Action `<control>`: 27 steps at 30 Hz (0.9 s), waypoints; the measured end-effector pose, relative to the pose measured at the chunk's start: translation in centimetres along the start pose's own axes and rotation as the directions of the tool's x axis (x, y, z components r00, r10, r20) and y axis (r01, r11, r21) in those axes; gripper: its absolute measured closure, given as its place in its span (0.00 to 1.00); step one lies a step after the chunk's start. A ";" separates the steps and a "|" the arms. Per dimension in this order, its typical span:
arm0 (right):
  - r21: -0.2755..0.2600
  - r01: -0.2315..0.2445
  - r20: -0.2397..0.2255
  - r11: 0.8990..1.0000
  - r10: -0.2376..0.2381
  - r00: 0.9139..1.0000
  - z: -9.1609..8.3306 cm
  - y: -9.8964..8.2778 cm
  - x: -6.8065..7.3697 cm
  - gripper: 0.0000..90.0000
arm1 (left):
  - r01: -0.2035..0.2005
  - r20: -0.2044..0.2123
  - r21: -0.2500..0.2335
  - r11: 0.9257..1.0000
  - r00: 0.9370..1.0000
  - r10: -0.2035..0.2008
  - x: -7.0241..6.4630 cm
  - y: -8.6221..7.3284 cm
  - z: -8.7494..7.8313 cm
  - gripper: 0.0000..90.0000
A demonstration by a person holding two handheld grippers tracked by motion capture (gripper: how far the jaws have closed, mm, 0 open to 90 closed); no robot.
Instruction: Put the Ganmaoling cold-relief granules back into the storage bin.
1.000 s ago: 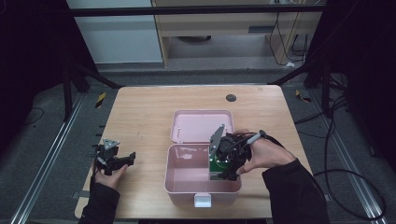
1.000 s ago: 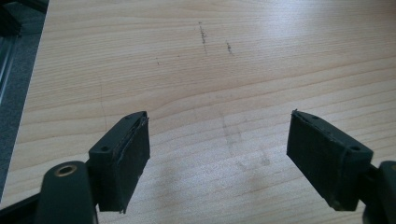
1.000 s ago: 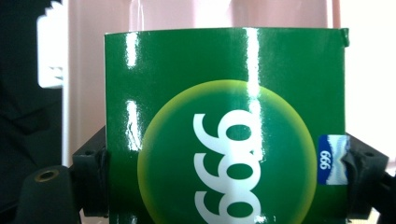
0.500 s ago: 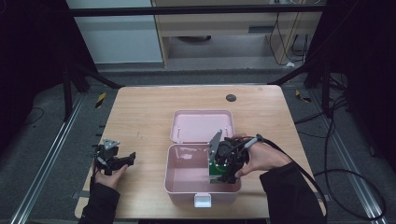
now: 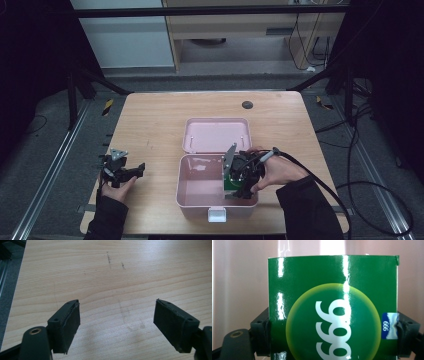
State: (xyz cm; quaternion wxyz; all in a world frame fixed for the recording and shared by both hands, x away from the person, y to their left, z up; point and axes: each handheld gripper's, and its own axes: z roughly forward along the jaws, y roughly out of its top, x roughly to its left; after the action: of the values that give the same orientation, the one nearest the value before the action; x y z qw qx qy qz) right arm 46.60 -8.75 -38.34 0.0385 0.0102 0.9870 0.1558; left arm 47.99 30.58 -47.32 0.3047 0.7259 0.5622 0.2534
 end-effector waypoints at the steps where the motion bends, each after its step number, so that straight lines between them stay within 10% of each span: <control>1: 0.000 0.000 0.000 1.000 0.000 1.000 0.0 0.0 0.0 0.17 | 0.001 0.000 0.000 1.000 1.000 -0.001 0.0 0.0 0.0 0.23; 14: -0.013 -0.024 -0.010 1.000 0.023 1.000 1.1 -0.7 -0.3 0.14 | -0.001 0.000 0.002 1.000 1.000 0.001 0.0 0.0 0.1 0.23; 27: -0.151 -0.088 0.037 0.985 0.094 0.995 -2.0 -1.2 -0.3 0.17 | 0.000 0.000 0.002 1.000 1.000 0.000 0.0 0.0 0.0 0.23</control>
State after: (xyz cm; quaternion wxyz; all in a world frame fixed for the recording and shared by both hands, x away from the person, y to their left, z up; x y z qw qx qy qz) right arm 46.75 -10.55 -36.83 0.0538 0.0559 0.9699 0.2307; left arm 48.01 30.56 -47.34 0.3037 0.7262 0.5625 0.2530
